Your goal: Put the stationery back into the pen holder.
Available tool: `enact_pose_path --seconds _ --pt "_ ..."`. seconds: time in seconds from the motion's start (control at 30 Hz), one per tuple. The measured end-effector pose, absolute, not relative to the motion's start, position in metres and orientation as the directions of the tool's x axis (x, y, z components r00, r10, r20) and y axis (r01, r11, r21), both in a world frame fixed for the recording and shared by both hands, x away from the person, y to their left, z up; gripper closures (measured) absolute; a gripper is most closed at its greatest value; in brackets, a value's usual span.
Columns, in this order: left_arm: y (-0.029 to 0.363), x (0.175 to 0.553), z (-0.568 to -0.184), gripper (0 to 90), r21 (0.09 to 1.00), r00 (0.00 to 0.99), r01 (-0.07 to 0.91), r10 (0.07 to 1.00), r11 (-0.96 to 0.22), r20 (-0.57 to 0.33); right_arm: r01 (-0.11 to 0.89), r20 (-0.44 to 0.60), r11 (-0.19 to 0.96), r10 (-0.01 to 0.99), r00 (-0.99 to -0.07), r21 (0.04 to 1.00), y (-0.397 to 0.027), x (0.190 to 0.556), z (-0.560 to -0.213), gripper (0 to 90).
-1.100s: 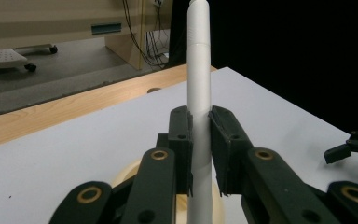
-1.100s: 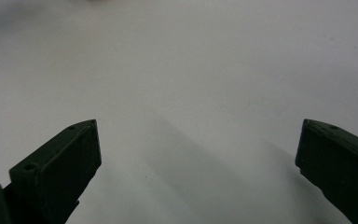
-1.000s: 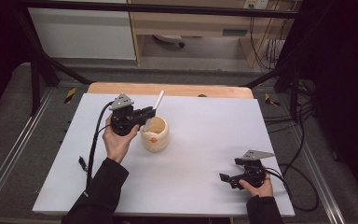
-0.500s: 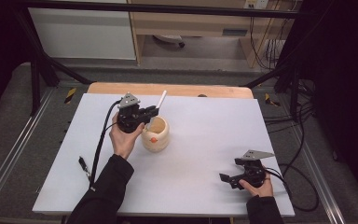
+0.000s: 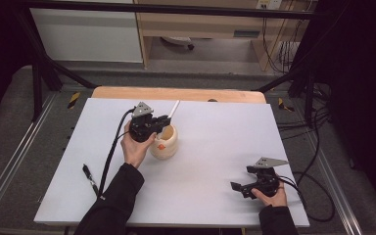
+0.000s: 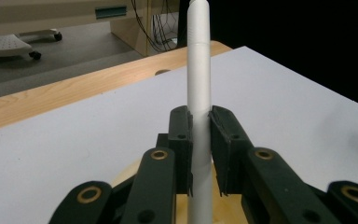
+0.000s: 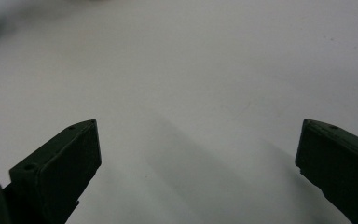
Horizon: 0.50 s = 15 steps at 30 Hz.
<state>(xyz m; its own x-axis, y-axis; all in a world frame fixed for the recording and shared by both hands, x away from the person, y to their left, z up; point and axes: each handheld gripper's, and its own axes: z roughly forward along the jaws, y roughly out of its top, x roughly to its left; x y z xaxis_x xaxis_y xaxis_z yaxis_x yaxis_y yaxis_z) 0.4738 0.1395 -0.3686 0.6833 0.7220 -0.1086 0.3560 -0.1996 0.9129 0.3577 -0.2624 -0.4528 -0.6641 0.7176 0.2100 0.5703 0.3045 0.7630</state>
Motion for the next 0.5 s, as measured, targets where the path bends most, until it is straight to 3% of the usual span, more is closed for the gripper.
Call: enact_pose_path --seconds 0.5 --pt "0.149 0.467 -0.386 78.3 0.902 0.685 0.372 0.720 -0.219 -0.108 0.573 0.211 0.307 0.718 -0.664 0.760 -0.262 0.358 -0.453 0.8"
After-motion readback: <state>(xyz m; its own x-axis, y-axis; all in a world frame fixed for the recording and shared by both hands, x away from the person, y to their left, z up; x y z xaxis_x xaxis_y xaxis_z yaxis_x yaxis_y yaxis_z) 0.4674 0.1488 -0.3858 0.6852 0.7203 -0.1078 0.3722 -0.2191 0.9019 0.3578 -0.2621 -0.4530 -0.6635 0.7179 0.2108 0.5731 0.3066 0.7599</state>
